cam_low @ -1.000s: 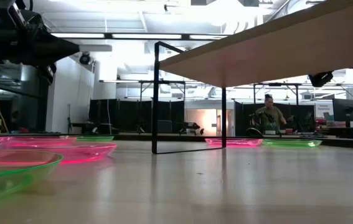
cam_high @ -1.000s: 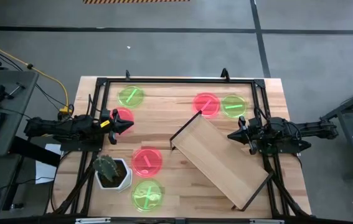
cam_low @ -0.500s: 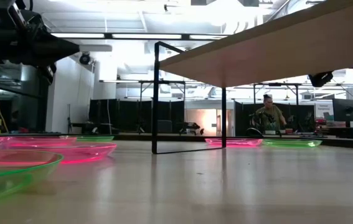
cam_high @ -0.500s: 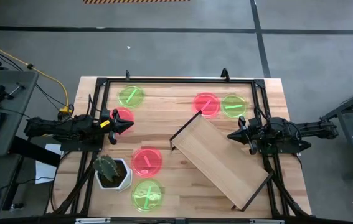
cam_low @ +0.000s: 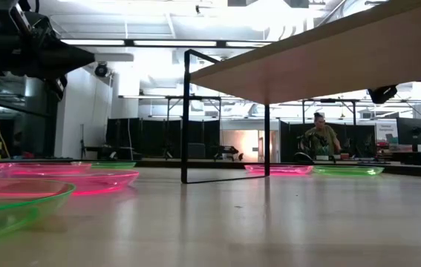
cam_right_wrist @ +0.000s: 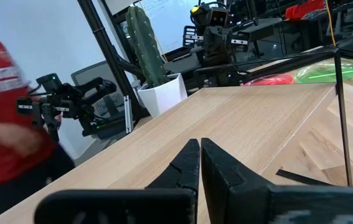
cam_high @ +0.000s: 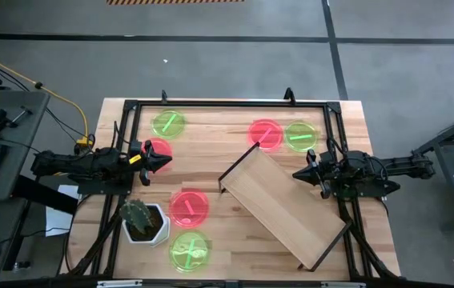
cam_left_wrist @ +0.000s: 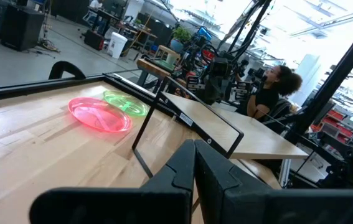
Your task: Place and stack plates onto a shelf
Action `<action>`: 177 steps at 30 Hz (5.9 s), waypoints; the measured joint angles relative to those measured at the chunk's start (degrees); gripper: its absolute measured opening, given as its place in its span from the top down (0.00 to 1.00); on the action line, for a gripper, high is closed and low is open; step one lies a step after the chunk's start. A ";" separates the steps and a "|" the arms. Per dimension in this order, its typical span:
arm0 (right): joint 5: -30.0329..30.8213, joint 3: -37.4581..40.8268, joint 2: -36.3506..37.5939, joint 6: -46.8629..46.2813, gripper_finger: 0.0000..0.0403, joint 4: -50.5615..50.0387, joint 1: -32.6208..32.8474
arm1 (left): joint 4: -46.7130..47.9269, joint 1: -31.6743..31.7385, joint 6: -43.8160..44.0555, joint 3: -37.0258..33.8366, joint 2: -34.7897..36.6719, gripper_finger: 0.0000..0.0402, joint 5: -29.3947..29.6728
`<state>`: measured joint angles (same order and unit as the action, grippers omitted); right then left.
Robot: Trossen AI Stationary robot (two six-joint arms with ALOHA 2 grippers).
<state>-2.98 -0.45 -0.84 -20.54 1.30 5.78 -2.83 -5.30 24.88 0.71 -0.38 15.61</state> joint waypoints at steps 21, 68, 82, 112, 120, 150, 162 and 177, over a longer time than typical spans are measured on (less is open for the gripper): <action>0.00 -0.02 0.02 -0.02 1.00 0.00 -0.02 | 0.02 0.00 0.00 0.00 0.00 1.00 0.00; 37.36 -30.70 -31.77 -46.96 0.91 -37.17 -17.44 | 0.02 0.00 0.00 0.00 0.00 1.00 -0.01; 32.94 -22.94 -48.12 -63.62 0.68 -45.67 -33.47 | 0.00 0.00 0.00 0.00 0.01 1.00 0.00; 33.40 -13.72 -62.62 -66.36 0.98 -19.36 -43.45 | 0.00 0.02 0.00 0.00 0.00 1.00 -0.01; 30.53 -13.70 -57.57 -64.20 0.99 -19.34 -43.25 | 0.01 0.00 0.00 0.00 0.00 1.00 -0.01; 18.57 -44.02 -29.81 -20.26 1.00 -29.28 -43.32 | 0.02 0.00 0.00 0.00 0.01 1.00 -0.01; -23.67 -60.56 -30.23 -20.83 1.00 -52.69 -40.05 | 0.00 0.00 0.00 0.00 0.02 1.00 -0.01; -26.80 -60.59 -36.34 -29.62 1.00 -55.79 -20.16 | 0.01 0.00 0.00 0.00 0.02 1.00 0.00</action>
<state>-29.78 -61.04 -37.18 -50.16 -54.49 -14.38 -2.81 -5.30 24.88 0.71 -0.36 15.61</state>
